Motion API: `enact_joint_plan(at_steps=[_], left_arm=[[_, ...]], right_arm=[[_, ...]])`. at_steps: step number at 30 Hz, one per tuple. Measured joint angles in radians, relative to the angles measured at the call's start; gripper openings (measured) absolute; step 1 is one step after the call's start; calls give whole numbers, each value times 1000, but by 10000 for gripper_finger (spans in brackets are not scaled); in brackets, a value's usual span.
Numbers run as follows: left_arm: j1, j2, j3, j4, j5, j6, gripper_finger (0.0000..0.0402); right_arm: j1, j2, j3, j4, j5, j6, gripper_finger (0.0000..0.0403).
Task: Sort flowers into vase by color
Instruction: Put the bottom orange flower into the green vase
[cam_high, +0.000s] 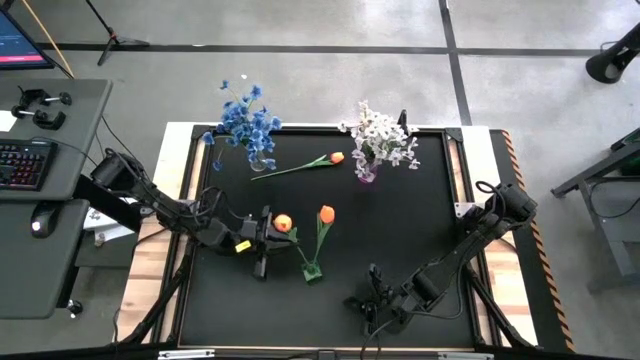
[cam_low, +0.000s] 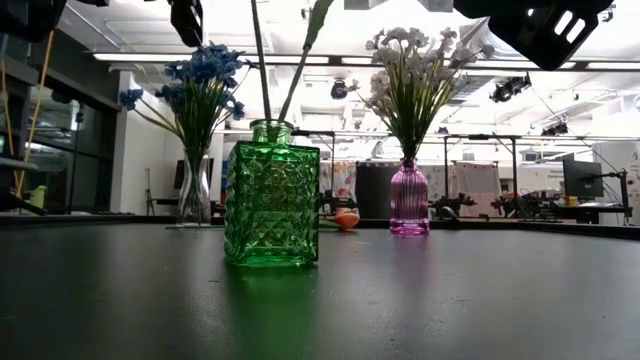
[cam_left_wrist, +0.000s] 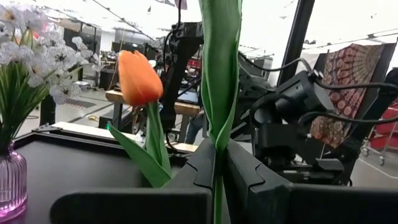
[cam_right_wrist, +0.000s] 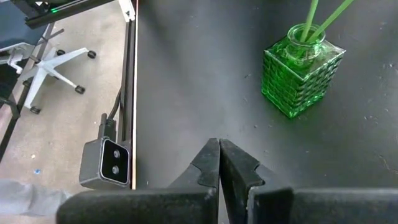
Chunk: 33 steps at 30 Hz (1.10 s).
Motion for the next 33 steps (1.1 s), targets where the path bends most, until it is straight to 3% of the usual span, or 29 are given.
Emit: enact_joint_plan(at_steps=[12, 26, 33], left_arm=[[0, 21, 0, -93, 7, -104, 19], [-19, 15, 0, -98, 16, -193, 167], [-62, 15, 0, -99, 37, -220, 204]], right_arm=[[0, 0, 0, -14, -1, 0, 0], [0, 1, 0, -14, -13, 0, 0], [0, 1, 0, -14, -22, 15, 0]])
